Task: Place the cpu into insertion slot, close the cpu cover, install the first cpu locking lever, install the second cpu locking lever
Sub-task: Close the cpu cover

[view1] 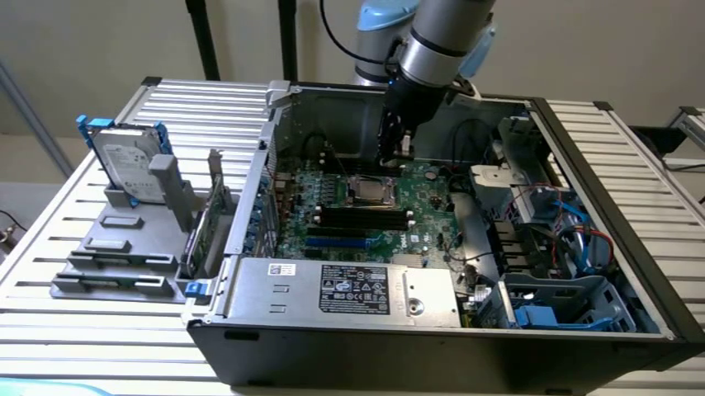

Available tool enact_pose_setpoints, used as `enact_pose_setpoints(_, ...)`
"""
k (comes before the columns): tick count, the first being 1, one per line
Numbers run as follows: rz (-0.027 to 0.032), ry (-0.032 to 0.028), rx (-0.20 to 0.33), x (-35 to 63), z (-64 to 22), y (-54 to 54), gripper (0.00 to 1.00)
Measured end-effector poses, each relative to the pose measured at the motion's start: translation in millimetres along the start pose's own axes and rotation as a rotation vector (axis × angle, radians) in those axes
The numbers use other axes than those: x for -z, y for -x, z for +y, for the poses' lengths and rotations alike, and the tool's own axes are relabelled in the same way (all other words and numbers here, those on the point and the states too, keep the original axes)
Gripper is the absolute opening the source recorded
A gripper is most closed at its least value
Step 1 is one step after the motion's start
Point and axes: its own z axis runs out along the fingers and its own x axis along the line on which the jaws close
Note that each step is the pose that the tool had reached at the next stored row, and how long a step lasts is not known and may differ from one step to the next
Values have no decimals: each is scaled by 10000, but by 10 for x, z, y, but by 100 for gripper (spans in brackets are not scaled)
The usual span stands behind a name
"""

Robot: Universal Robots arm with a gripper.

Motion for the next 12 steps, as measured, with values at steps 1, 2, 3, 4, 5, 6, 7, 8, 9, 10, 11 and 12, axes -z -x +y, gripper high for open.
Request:
enact_pose_setpoints(1,0,-13,-1,-10,-26,-1,18)
enact_pose_setpoints(2,0,-21,-1,-20,-50,-2,18)
enact_pose_setpoints(3,1,-26,-2,-31,-74,-3,18)
enact_pose_setpoints(4,2,-30,-5,-43,-98,-4,18)
enact_pose_setpoints(5,4,-30,-8,-55,-119,-5,18)
enact_pose_setpoints(6,5,-29,-14,-68,-139,-6,18)
enact_pose_setpoints(7,7,-29,-27,-82,-158,-7,18)
enact_pose_setpoints(8,10,-29,-41,-98,-176,-7,18)
enact_pose_setpoints(9,12,-29,-56,-113,-193,-8,18)
enact_pose_setpoints(10,15,-28,-70,-130,-212,-8,18)
enact_pose_setpoints(11,20,-27,-83,-145,-228,-9,18)
enact_pose_setpoints(12,23,-26,-98,-162,-244,-9,18)
